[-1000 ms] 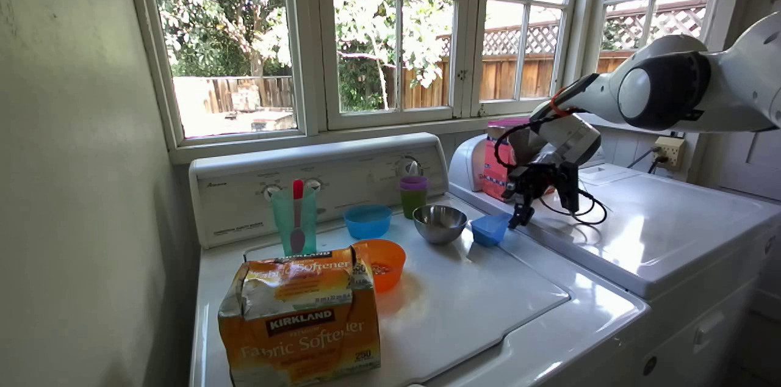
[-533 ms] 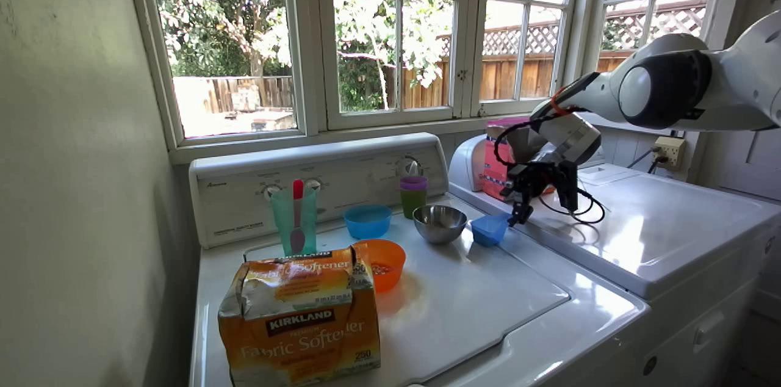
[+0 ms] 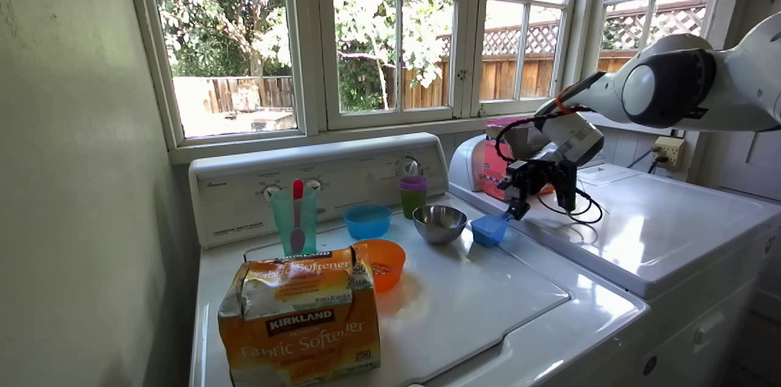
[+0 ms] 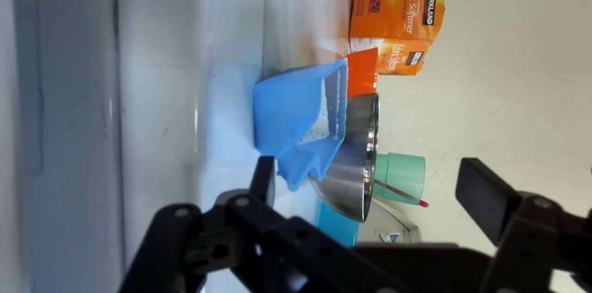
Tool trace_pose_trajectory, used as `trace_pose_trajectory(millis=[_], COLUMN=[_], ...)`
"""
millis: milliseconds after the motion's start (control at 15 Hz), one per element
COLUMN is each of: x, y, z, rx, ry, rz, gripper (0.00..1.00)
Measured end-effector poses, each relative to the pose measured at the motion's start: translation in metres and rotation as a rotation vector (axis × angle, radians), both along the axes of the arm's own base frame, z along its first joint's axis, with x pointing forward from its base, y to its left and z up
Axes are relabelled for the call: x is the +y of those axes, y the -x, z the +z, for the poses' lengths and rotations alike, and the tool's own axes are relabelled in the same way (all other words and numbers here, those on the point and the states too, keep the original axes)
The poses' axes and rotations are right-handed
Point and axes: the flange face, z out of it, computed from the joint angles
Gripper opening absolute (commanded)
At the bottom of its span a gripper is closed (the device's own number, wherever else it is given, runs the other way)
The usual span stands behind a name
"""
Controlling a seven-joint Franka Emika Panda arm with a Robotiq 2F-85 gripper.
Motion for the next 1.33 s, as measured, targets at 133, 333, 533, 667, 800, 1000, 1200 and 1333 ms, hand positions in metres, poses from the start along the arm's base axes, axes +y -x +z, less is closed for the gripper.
trace_pose_trajectory(millis=[133,333,533,667,800,1000,1200,1333], x=[0.000,0.000,0.001,0.002,0.003,0.004,0.005,0.004], y=[0.000,0.001,0.001,0.002,0.004,0.006,0.006,0.005], z=[0.000,-0.002,-0.003,-0.003,-0.004,-0.007,-0.010,-0.010], rx=[-0.001,0.002,0.005,0.009,0.022,0.055,0.066,0.062], ry=[-0.005,-0.006,-0.008,-0.011,-0.016,-0.016,-0.021,-0.019], rz=[-0.003,-0.003,-0.002,0.000,0.005,-0.004,-0.018,-0.026], gripper=[1.00,1.00,1.00,1.00,1.00,1.00,1.00,1.00])
